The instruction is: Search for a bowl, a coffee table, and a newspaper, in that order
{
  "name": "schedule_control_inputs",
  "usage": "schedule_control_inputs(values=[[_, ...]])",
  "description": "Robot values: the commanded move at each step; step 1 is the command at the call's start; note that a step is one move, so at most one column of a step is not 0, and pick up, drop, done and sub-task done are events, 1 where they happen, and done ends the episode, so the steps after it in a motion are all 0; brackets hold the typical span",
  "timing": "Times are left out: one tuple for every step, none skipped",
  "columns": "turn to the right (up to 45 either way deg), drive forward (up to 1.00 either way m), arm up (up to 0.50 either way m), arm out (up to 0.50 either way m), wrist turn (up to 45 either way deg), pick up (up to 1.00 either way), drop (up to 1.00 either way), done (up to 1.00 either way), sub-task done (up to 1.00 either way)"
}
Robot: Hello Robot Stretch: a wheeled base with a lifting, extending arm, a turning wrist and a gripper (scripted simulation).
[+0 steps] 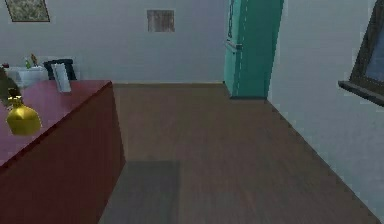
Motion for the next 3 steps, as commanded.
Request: schedule_control_inputs(values=[[-3.0,0.00,0.00,0.00,0.0,0.00,0.00,0.00,0.00],[45.0,0.00,0.00,0.00,0.0,0.00,0.00,0.00,0.00],[0.0,0.20,0.00,0.00,0.0,0.00,0.00,0.00,0.00]])
